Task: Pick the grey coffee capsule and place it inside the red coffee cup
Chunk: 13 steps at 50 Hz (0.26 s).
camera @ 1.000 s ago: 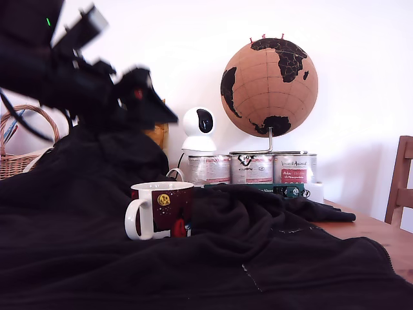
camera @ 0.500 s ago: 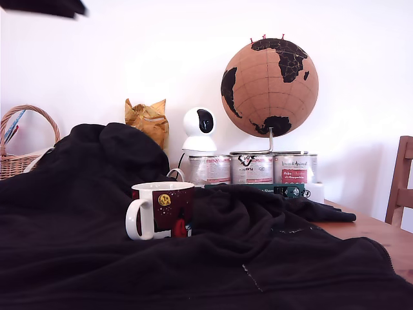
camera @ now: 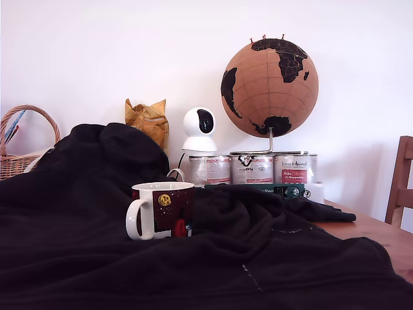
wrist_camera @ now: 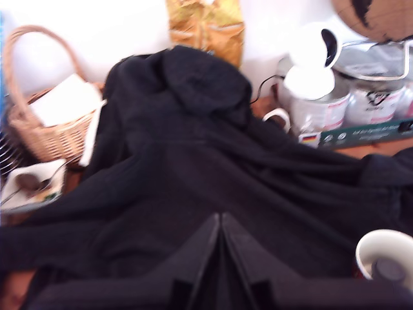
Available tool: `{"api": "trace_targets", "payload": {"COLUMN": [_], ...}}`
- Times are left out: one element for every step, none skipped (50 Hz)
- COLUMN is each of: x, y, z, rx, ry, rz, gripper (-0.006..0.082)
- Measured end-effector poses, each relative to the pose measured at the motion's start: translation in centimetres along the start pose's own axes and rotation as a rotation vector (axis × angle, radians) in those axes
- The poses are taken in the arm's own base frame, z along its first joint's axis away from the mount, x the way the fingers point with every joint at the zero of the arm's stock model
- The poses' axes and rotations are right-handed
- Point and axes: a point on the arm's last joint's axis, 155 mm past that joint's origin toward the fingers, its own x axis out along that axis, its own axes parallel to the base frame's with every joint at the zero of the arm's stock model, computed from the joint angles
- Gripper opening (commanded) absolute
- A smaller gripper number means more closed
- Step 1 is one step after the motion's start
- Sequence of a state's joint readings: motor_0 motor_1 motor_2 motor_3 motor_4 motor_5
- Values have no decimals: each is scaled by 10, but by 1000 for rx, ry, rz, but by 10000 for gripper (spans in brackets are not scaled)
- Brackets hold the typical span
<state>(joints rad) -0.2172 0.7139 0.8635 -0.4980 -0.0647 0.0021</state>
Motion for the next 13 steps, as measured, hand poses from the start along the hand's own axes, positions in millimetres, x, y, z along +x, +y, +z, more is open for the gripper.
{"api": "trace_targets", "payload": {"x": [-2,-4,-6,-7,-9,-10,-10,-12,-12,-13,-14,-14,-15], "y": [2,3,4,5,7,7,8,8,9,9,9,10,10], "z": [0,0,0,0,0,0,0,-1,-2,-3,-4,-5,-5], "rx": [-1,-2,-3,-5,-7,-8,-9,-10,-10,-11,-11,-12,-12], "ry": [-1,-3,-5,-8,-9,-10,-10,-10,-6,-3,1,4,5], "rz": [5,9,11,15,19,21,22,21,23,23,23,24,24], "gripper": [-19,-19,-19,-19,-19,-19,-19,-19,-19,-19,-19,-19,-19]}}
